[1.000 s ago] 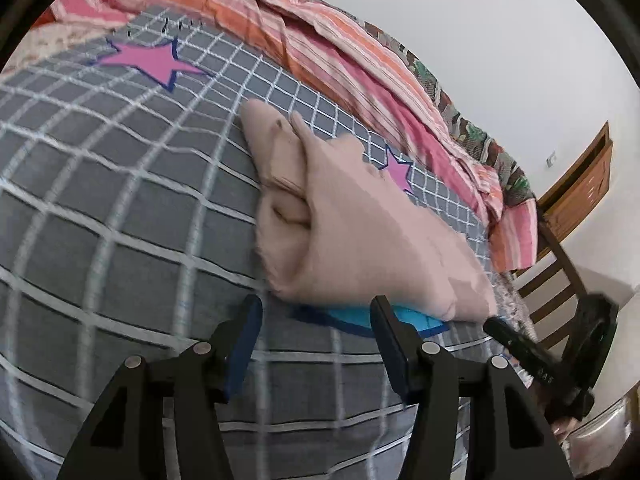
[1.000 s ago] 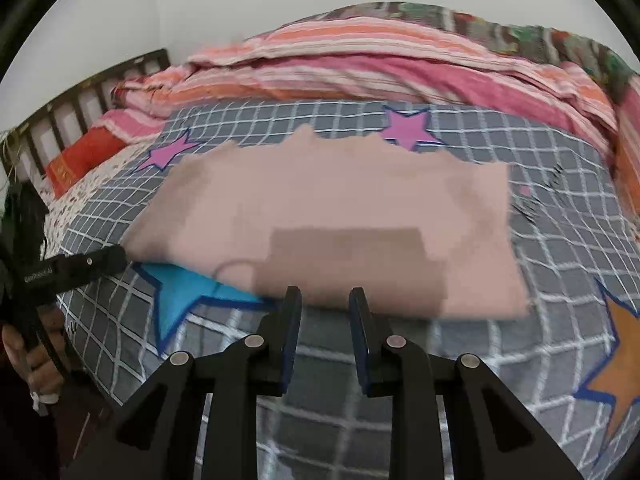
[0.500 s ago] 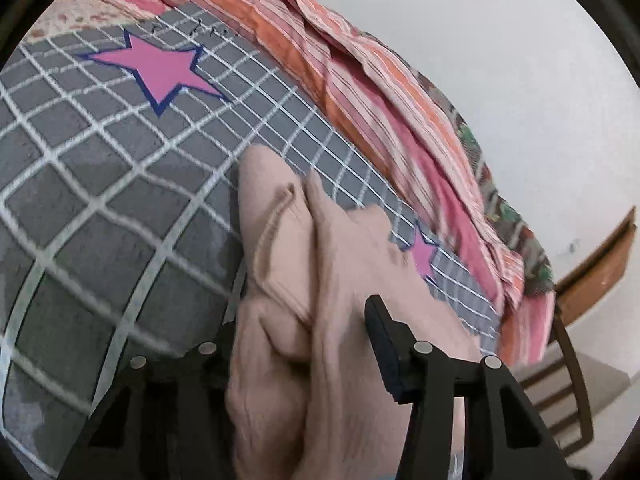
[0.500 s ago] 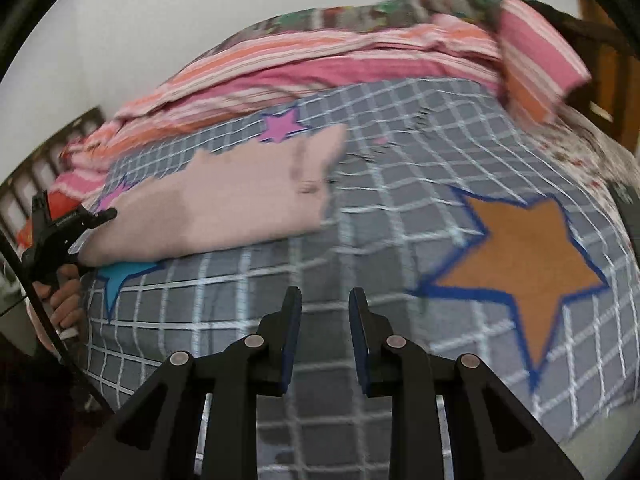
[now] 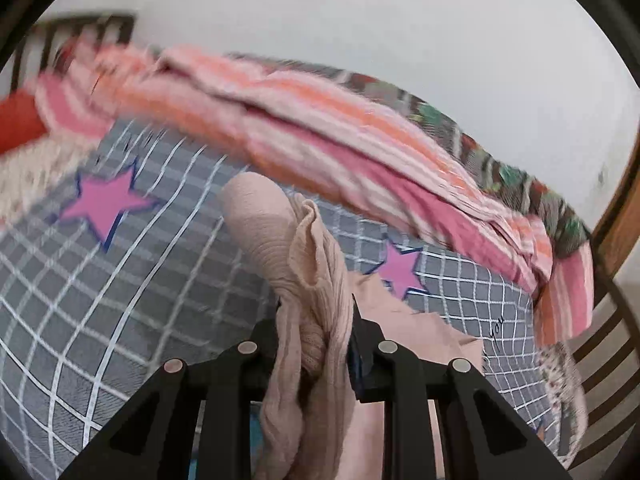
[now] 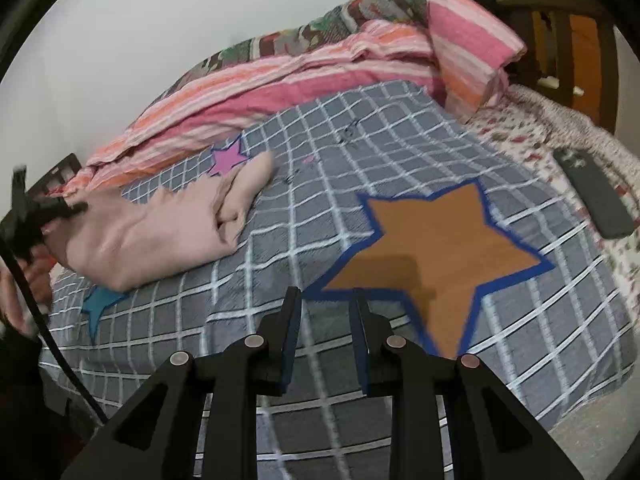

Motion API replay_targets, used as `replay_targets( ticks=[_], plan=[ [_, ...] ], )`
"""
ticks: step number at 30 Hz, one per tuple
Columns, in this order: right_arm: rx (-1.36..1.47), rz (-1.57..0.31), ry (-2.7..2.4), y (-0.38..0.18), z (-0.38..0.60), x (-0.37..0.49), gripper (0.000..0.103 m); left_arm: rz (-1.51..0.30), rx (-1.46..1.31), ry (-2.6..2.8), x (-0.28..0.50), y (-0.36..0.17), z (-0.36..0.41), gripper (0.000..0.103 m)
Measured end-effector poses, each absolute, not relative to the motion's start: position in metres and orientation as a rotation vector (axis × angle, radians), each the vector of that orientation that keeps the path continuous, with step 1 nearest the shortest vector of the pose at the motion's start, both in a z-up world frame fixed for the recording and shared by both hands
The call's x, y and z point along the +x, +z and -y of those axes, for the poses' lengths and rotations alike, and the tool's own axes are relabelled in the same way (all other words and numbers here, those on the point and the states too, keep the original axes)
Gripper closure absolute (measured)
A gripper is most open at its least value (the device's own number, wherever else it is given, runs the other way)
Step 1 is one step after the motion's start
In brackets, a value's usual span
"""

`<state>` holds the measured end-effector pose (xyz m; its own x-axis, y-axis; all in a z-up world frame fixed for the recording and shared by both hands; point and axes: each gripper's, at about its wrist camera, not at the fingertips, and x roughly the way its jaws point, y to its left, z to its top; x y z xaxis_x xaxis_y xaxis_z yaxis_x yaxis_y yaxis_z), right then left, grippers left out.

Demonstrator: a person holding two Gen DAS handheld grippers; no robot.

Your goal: Fold small clothes

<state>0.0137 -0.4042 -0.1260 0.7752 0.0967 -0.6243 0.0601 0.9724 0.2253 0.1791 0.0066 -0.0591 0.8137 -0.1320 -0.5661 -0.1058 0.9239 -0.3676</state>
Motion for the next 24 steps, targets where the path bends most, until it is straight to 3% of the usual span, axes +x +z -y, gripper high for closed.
replay_targets(
  ticks=[6, 12, 14, 18, 24],
  plan=[
    [0.237, -0.679, -0.044, -0.122, 0.427, 0.009, 0.079, -0.639, -0.241, -0.05, 0.19, -0.034, 0.105, 0.081],
    [0.26, -0.693, -0.087, -0.123, 0.441, 0.001, 0.079, -0.759, -0.118, -0.173, 0.197, -0.097, 0.216, 0.08],
    [0.252, -0.698, -0.092, -0.123, 0.442, -0.003, 0.079, -0.795, -0.067, -0.214, 0.195, -0.119, 0.234, 0.073],
    [0.228, -0.708, -0.087, -0.121, 0.441, -0.005, 0.079, -0.728, -0.117, -0.451, 0.174, -0.107, 0.219, 0.045],
    [0.204, -0.678, 0.016, -0.105, 0.416, 0.02, 0.076, -0.665, -0.322, -0.557, 0.152, -0.073, 0.133, 0.043]
  ],
)
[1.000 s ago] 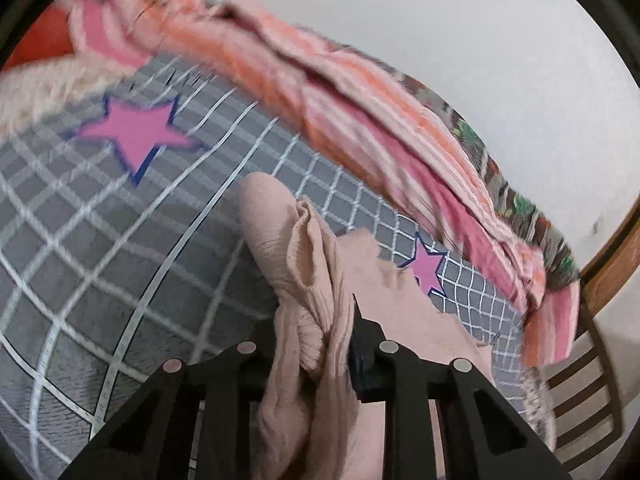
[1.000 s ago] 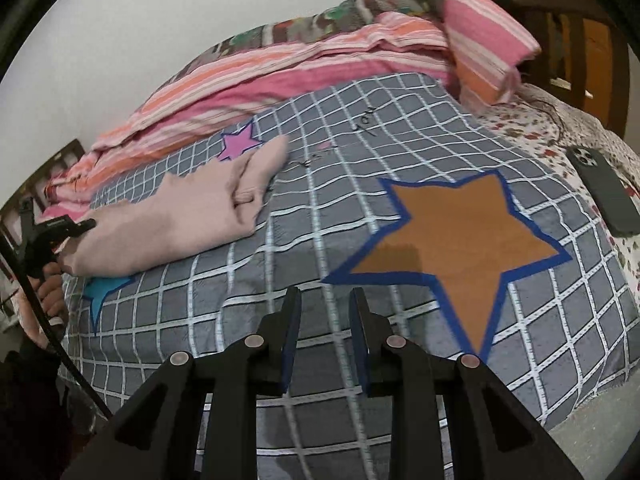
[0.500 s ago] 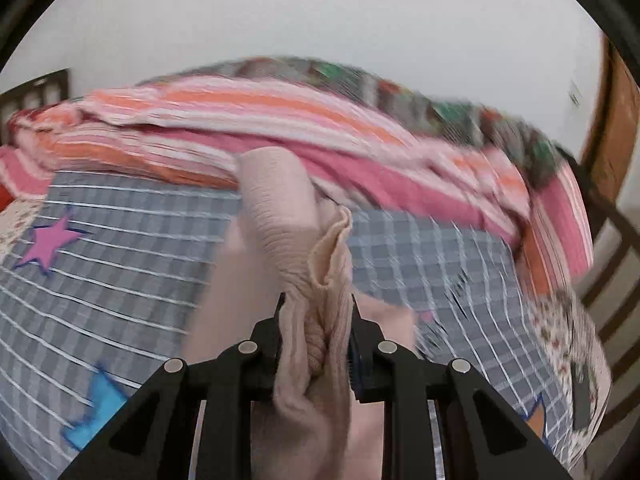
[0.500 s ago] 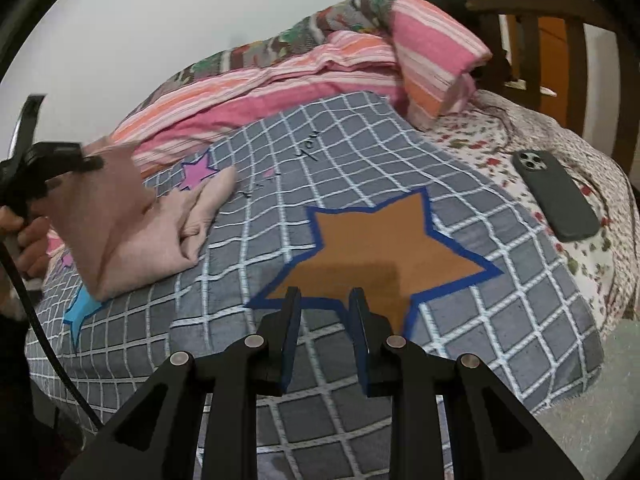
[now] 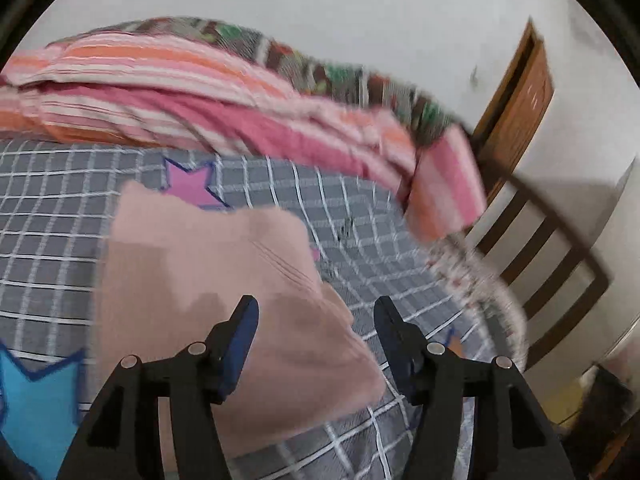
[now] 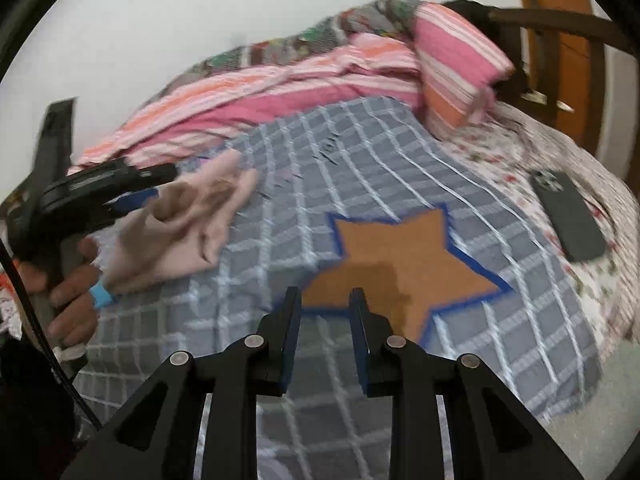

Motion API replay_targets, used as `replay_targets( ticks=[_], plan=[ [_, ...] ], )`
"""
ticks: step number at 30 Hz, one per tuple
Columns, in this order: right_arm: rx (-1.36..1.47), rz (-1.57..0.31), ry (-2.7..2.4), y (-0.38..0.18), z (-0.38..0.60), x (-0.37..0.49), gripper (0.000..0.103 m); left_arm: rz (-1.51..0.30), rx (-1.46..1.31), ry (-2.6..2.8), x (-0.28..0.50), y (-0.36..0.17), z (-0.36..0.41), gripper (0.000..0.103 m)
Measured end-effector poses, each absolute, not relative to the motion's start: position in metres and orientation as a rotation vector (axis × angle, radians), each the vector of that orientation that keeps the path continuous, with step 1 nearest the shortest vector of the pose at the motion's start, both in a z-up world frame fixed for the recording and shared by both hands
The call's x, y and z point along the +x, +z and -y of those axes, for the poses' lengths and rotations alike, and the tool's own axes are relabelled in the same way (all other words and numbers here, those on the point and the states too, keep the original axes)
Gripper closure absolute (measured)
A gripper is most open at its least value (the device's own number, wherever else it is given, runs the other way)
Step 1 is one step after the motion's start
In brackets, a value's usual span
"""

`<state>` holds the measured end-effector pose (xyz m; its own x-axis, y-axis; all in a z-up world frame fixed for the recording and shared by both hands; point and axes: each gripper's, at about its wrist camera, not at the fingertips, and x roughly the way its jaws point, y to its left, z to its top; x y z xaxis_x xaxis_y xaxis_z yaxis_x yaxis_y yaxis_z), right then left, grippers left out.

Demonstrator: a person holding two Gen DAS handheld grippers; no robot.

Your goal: Fold small clothes

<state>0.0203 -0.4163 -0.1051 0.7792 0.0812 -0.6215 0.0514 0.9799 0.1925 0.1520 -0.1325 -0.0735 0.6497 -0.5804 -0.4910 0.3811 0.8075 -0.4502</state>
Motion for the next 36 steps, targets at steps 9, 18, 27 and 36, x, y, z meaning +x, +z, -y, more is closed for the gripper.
replay_targets(
  ticks=[9, 18, 27, 36],
  plan=[
    [0.33, -0.584, 0.284, -0.072, 0.353, 0.108, 0.064, -0.75, -0.203, -0.256, 0.158, -0.105, 0.039, 0.041],
    [0.293, -0.735, 0.216, -0.104, 0.308, 0.202, 0.091, -0.774, -0.345, -0.29, 0.159, -0.131, 0.004, 0.041],
    [0.282, -0.709, 0.162, -0.128, 0.335, 0.172, 0.095, -0.758, -0.347, -0.337, 0.159, -0.13, 0.005, 0.041],
    [0.398, -0.766, 0.258, -0.133, 0.341, 0.208, 0.049, -0.707, -0.4, -0.358, 0.158, -0.113, -0.016, 0.041]
  ],
)
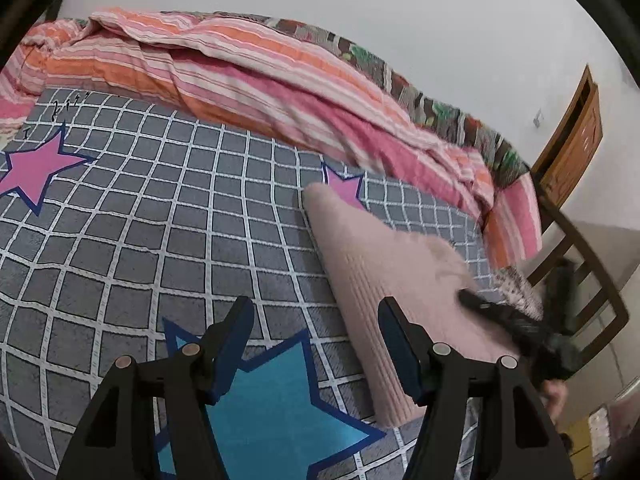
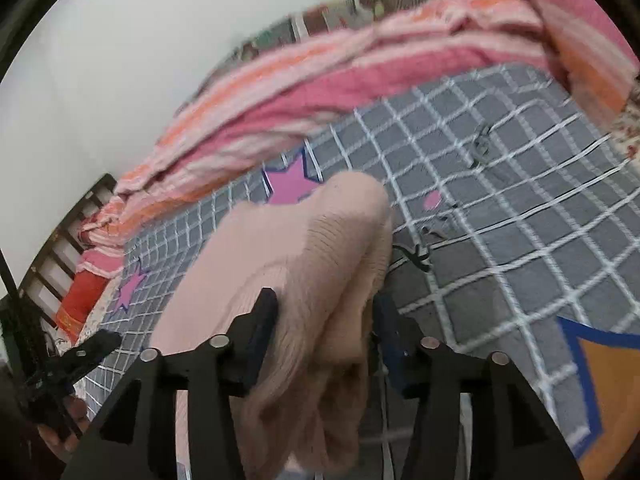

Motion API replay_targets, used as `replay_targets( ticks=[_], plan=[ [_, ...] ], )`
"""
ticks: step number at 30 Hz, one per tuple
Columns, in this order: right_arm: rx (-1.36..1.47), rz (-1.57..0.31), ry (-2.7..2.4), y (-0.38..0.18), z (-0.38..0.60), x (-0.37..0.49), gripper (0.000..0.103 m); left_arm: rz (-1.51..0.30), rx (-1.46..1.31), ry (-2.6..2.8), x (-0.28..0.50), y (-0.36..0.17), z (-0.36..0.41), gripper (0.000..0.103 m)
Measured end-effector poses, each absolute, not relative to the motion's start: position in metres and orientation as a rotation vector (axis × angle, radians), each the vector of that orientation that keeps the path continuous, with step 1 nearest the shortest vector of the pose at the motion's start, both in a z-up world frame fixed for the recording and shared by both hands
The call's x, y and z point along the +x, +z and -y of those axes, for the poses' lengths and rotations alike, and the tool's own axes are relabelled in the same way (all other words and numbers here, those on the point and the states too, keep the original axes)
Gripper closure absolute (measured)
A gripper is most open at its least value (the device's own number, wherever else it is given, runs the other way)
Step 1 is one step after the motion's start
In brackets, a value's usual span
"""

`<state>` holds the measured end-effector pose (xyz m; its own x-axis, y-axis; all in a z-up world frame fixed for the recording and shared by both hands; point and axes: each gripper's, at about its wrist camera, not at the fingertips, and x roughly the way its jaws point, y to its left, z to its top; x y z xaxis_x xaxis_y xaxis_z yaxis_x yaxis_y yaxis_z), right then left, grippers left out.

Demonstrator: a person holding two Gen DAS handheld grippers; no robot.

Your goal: Fold small clothes

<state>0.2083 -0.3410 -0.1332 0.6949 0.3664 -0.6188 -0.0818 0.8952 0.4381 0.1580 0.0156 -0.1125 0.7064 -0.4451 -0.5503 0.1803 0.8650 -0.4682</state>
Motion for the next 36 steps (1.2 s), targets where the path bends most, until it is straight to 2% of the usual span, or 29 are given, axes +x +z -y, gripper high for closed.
replay_targets(
  ticks=[4, 6, 8, 9, 11, 15, 22, 29, 32, 36],
  plan=[
    [0.497, -0.848, 0.311, -0.158, 0.344, 0.233, 0.039, -0.686, -0.411, -0.373, 0.153, -0.111, -0.027, 0.041],
    [0.529, -0.873, 0.34, -0.166, 0.345, 0.241, 0.038, -0.68, -0.415, -0.376, 0.152, -0.112, -0.032, 0.041],
    [0.556, -0.901, 0.38, -0.169, 0.342, 0.246, 0.044, -0.68, -0.425, -0.372, 0.152, -0.114, -0.036, 0.041],
    [0.567, -0.918, 0.395, -0.17, 0.34, 0.249, 0.054, -0.68, -0.431, -0.372, 0.153, -0.114, -0.037, 0.041],
    [0.559, -0.913, 0.398, -0.166, 0.337, 0.249, 0.062, -0.678, -0.446, -0.373, 0.153, -0.114, -0.041, 0.041],
    [0.525, -0.872, 0.386, -0.134, 0.328, 0.239, 0.069, -0.672, -0.441, -0.353, 0.149, -0.111, -0.05, 0.041],
    [0.413, -0.791, 0.3, -0.043, 0.269, 0.219, 0.069, -0.671, -0.472, -0.294, 0.139, -0.108, -0.08, 0.041],
    [0.395, -0.733, 0.379, -0.003, 0.19, 0.226, 0.07, -0.662, -0.471, -0.236, 0.131, -0.103, -0.108, 0.041],
    [0.544, -0.725, 0.479, -0.019, 0.195, 0.235, 0.07, -0.666, -0.461, -0.222, 0.129, -0.107, -0.115, 0.041],
    [0.609, -0.836, 0.465, -0.098, 0.224, 0.252, 0.066, -0.695, -0.413, -0.241, 0.129, -0.117, -0.107, 0.041]
  ],
)
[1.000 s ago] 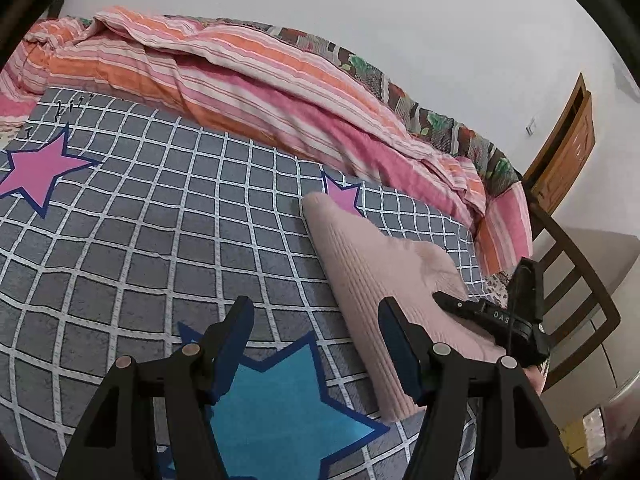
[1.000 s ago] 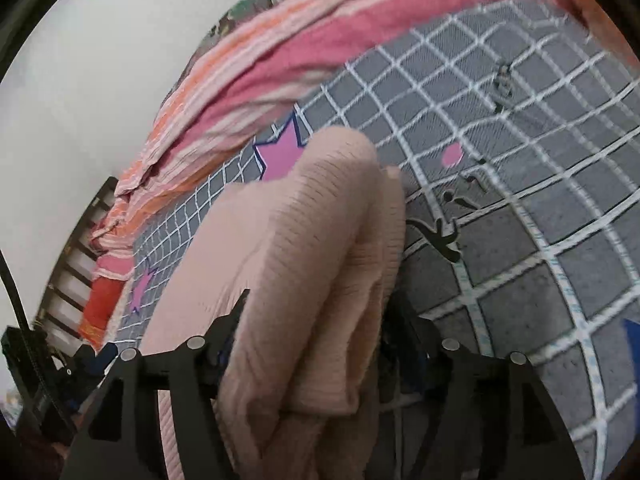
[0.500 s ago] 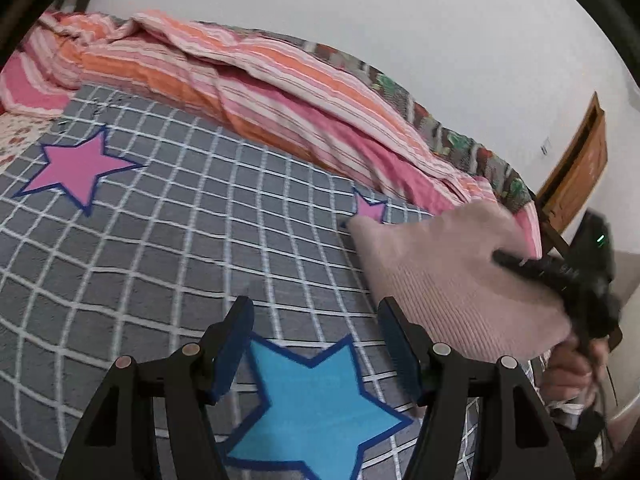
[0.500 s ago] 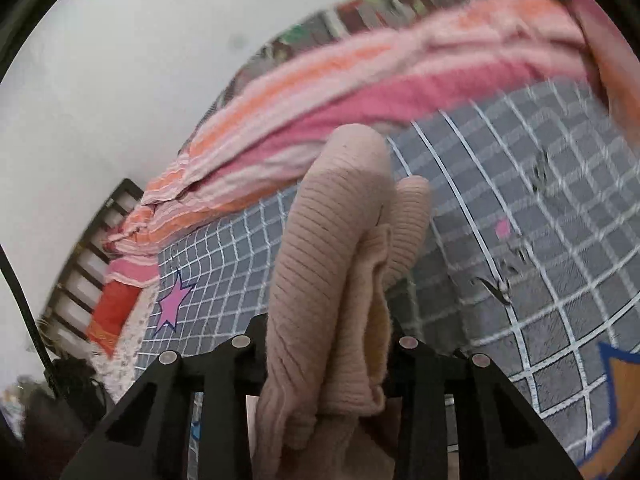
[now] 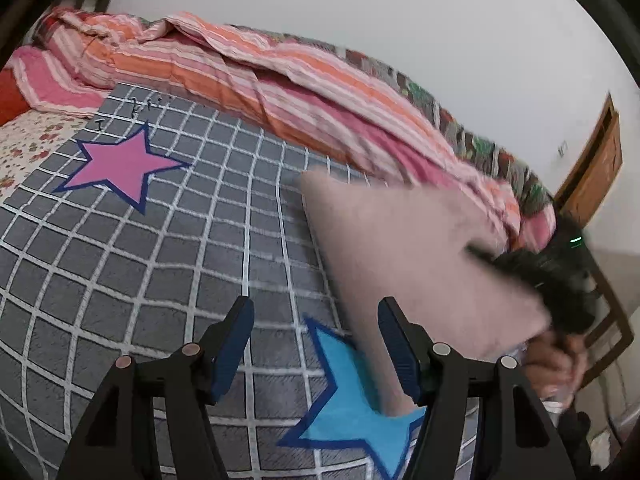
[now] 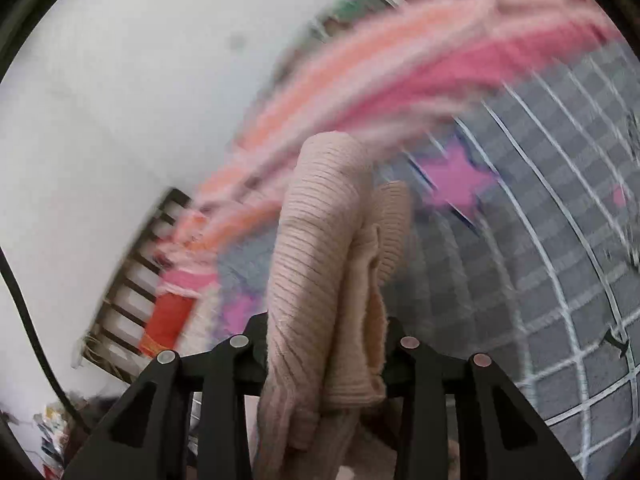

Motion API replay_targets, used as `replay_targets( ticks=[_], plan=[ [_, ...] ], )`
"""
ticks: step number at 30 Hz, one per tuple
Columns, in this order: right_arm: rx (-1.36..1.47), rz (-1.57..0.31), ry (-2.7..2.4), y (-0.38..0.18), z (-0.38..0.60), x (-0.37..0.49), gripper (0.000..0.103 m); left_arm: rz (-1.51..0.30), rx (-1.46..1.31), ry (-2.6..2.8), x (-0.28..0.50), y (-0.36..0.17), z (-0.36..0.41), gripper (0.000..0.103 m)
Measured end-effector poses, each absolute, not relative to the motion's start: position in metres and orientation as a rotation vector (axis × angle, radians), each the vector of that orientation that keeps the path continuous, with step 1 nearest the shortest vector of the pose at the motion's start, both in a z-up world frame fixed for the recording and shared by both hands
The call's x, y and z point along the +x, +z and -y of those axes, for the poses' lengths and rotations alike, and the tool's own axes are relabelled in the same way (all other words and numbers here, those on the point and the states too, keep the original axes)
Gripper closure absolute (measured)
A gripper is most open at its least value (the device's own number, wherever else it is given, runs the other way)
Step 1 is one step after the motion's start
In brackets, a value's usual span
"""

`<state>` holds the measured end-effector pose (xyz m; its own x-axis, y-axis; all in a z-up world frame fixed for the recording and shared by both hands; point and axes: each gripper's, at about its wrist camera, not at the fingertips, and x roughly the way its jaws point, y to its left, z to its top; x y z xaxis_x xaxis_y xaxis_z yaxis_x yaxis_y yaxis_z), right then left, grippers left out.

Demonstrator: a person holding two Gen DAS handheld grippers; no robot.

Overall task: Fold small clothes
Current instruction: 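Lower the folded bundle onto the sheet with the right tool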

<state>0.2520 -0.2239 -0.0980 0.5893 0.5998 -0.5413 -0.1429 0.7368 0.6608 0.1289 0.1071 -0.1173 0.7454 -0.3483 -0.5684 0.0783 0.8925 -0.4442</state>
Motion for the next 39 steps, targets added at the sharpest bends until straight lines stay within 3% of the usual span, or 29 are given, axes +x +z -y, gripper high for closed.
replay_targets(
  ticks=[4, 13, 20, 21, 22, 23, 24, 27, 30, 34, 39],
  plan=[
    [0.556, -0.904, 0.347, -0.146, 0.255, 0.248, 0.064, -0.726, -0.316, -0.29, 0.123, -0.128, -0.078, 0.041],
    [0.339, -0.768, 0.433, -0.093, 0.264, 0.168, 0.063, -0.755, -0.117, -0.371, 0.096, -0.142, -0.016, 0.041],
    [0.352, -0.765, 0.502, -0.099, 0.266, 0.145, 0.063, -0.772, 0.021, -0.312, 0.109, -0.147, 0.026, 0.041],
    [0.364, -0.768, 0.502, -0.102, 0.261, 0.149, 0.064, -0.767, 0.031, -0.29, 0.111, -0.146, 0.028, 0.045],
    [0.377, -0.773, 0.503, -0.106, 0.258, 0.153, 0.071, -0.766, 0.024, -0.286, 0.113, -0.144, 0.028, 0.047],
    [0.38, -0.783, 0.497, -0.109, 0.255, 0.156, 0.077, -0.765, 0.008, -0.291, 0.113, -0.142, 0.025, 0.056],
    [0.374, -0.799, 0.486, -0.112, 0.252, 0.161, 0.092, -0.756, -0.011, -0.29, 0.113, -0.138, 0.02, 0.074],
    [0.359, -0.727, 0.493, -0.106, 0.253, 0.155, 0.097, -0.687, -0.095, -0.313, 0.11, -0.132, -0.006, 0.086],
    [0.33, -0.646, 0.48, -0.108, 0.257, 0.143, 0.098, -0.717, -0.202, -0.33, 0.115, -0.143, -0.026, 0.086],
    [0.298, -0.76, 0.439, -0.14, 0.248, 0.147, 0.098, -0.722, -0.173, -0.321, 0.109, -0.154, -0.022, 0.086],
    [0.254, -0.73, 0.449, -0.124, 0.244, 0.142, 0.09, -0.739, -0.185, -0.335, 0.102, -0.149, -0.029, 0.073]
  ],
)
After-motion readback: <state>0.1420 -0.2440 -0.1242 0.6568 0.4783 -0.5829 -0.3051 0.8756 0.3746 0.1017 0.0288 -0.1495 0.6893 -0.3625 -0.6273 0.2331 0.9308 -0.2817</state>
